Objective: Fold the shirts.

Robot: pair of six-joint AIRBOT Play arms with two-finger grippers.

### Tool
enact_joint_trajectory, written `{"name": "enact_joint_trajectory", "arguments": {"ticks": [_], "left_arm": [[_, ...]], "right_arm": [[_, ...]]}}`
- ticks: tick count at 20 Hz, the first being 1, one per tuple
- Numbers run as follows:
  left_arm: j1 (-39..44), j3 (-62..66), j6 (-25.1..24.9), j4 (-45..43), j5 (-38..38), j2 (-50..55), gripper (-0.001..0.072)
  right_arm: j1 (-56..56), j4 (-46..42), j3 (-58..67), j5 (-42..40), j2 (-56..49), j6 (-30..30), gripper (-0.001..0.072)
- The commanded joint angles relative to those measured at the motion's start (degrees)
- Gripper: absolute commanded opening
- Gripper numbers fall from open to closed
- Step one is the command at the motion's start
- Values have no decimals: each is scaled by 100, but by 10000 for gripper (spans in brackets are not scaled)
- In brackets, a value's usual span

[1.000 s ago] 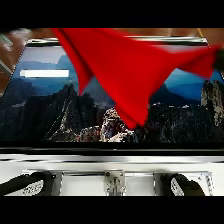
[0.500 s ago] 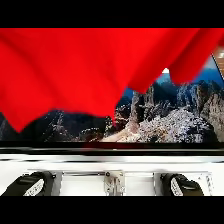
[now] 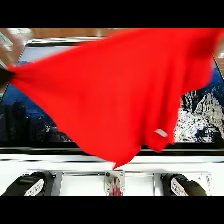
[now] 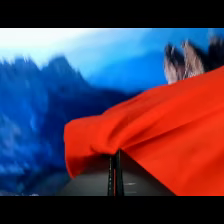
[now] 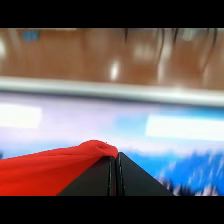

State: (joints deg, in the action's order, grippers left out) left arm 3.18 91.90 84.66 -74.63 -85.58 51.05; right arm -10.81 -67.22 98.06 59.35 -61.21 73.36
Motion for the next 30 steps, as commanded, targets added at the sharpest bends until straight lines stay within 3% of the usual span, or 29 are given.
{"name": "enact_joint_trajectory", "arguments": {"ticks": [1, 7, 10, 15, 16, 17, 18, 19, 22, 25, 27, 30], "left_arm": [[-7, -1488, 208, -175, 321, 173, 30], [-4, -2339, 686, -162, 2592, 1580, 31], [-4, -2339, 918, -68, 3067, 2542, 31], [-7, -2312, 907, 752, 3071, 3471, 33], [-26, -2267, 870, 739, 3067, 3477, 102], [-118, -2118, 804, 741, 2933, 3471, 327], [-289, -1856, 721, 739, 2605, 3471, 457], [-516, -1556, 535, 739, 2188, 3471, 515], [-1469, -850, -129, 737, 824, 3471, 544], [-2483, -1303, -321, 743, -98, 3484, 543], [-2903, -2142, -378, 988, 24, 3484, 544], [-3082, -3294, -866, 1803, 839, 3491, 543]], "right_arm": [[-4, 240, -76, 315, -1370, -15, 55], [37, 2184, -76, -1147, -3340, 369, 56], [396, 2151, -76, -1093, -3921, 437, 56], [1027, 1224, -74, -876, -4242, 809, 56], [1032, 1294, -74, -881, -4186, 898, 56], [1008, 1423, -74, -894, -4094, 903, 99], [929, 1541, -74, -835, -3936, 903, 354], [813, 1556, -74, -678, -3727, 852, 630], [278, 824, -74, 400, -3060, 678, 652], [-459, 129, -92, 2511, -2822, 656, 651], [-868, 387, -339, 3423, -2820, 608, 651], [-1097, 949, -787, 3539, -2820, 568, 651]]}}
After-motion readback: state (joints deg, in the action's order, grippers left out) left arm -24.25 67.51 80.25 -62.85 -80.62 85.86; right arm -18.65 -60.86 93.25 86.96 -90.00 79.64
